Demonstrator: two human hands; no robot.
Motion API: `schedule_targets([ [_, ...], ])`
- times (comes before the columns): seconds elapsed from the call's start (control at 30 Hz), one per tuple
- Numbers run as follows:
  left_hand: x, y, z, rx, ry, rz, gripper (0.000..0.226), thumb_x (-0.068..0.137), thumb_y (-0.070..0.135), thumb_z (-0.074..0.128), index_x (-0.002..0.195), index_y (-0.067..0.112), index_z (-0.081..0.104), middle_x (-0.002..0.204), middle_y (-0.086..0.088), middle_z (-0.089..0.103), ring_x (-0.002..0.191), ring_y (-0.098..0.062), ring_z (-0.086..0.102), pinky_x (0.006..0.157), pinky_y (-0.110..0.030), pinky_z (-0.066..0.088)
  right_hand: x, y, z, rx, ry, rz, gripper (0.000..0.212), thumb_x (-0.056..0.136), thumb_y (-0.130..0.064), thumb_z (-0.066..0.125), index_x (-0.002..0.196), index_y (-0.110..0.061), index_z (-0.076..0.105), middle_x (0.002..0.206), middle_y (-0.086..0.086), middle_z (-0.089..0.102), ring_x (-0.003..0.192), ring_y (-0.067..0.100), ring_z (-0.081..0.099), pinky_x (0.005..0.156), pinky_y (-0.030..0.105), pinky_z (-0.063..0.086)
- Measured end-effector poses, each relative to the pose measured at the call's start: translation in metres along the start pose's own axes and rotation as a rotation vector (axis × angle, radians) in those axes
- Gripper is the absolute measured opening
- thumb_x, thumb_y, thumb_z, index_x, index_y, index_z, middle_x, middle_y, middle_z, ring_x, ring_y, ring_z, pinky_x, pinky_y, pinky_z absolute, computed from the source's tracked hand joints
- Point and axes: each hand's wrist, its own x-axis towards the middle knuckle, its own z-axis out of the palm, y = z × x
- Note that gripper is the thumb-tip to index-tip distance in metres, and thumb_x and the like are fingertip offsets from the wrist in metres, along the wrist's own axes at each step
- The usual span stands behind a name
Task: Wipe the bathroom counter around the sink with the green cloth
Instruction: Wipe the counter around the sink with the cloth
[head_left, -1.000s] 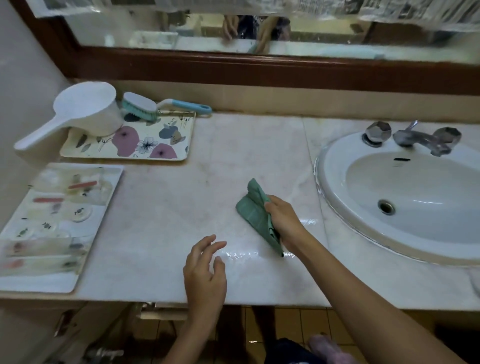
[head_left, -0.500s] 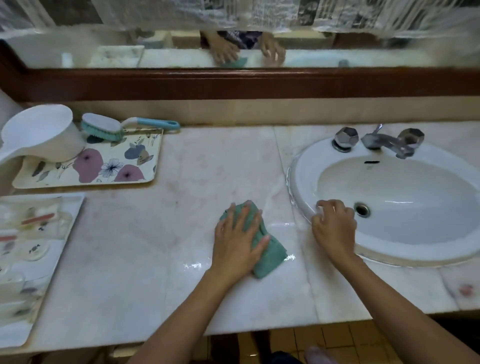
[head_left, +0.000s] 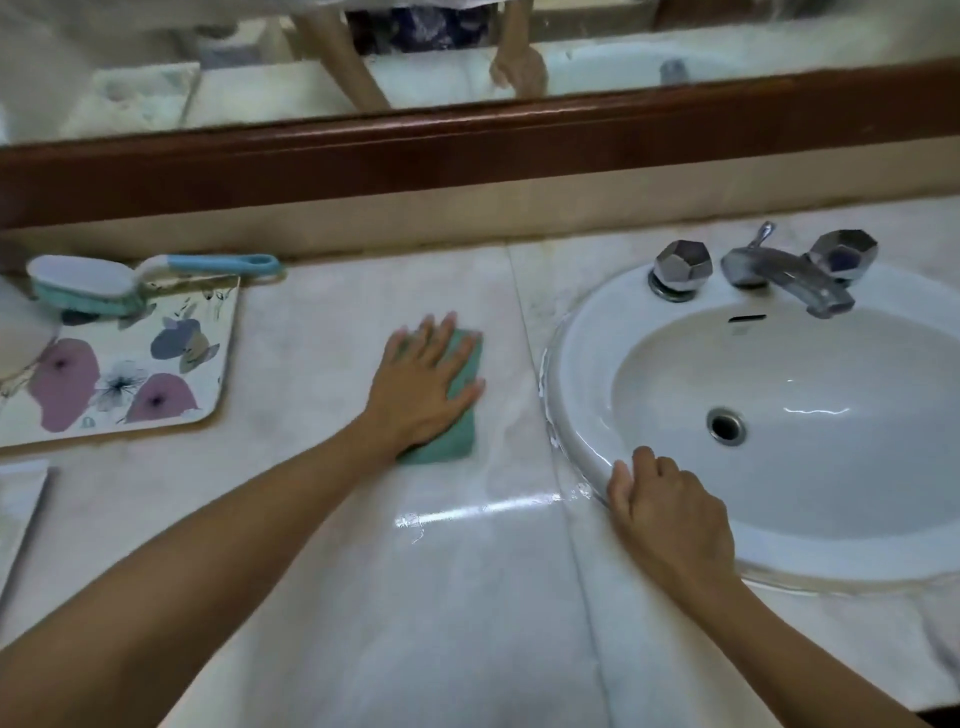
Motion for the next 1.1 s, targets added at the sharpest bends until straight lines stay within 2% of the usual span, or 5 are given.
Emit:
schedule_targets([
  [0.23,0.058,0.023,-0.002,-0.198,-0.01,-0.322,0.071,0.097,0.059,0.011,0.156,0.02,0.007,0.164,-0.009,0.001,0.149,-0.035,0.001,0.12,-0.047,0.006,0.003,-0.001,0.001,-0.02,-0.006,0.027,0.053,0.09,-0.045,0.02,0.085,-0.008,0.057,0.07,0.012,0.058,0.059,0.034,0.057,0.048,0.032,0.029],
  [0.47,-0.126,0.146,0.018,-0.259,0.008,0.135,0.065,0.099,0.046,0.03,0.153,0.01,0.024,0.162,-0.013,0.012,0.15,-0.029,0.009,0.117,-0.043,0.012,0.002,-0.001,-0.003,-0.037,-0.021,0.027,0.055,0.092,-0.045,0.015,0.094,-0.009,0.056,0.083,0.012,0.062,0.072,0.035,0.06,0.054,0.034,0.032],
  [0.63,-0.093,0.061,0.015,-0.151,0.024,0.42,0.065,0.096,0.051,0.035,0.152,0.018,0.031,0.161,-0.008,0.022,0.147,-0.025,0.022,0.116,-0.04,0.024,0.002,-0.002,-0.004,-0.066,-0.021,0.053,0.045,0.095,-0.041,0.023,0.097,-0.008,0.054,0.088,0.012,0.061,0.078,0.035,0.06,0.058,0.037,0.039],
  [0.83,0.001,-0.071,-0.001,-0.146,0.026,-0.605,0.068,0.097,0.055,0.017,0.155,0.018,0.015,0.162,-0.02,-0.001,0.149,-0.037,0.002,0.119,-0.05,0.001,0.0,-0.005,0.001,-0.036,0.044,0.067,0.04,0.095,-0.033,0.026,0.088,-0.006,0.054,0.08,0.017,0.06,0.068,0.037,0.059,0.054,0.036,0.035],
  [1.1,-0.157,0.133,0.027,-0.287,0.067,0.258,0.078,0.091,0.055,0.043,0.153,0.01,0.025,0.16,-0.019,0.018,0.148,-0.036,0.013,0.117,-0.051,0.019,0.0,-0.002,0.004,-0.028,0.128,0.049,0.039,0.095,-0.033,0.028,0.091,-0.005,0.054,0.085,0.02,0.062,0.073,0.038,0.06,0.058,0.036,0.034],
])
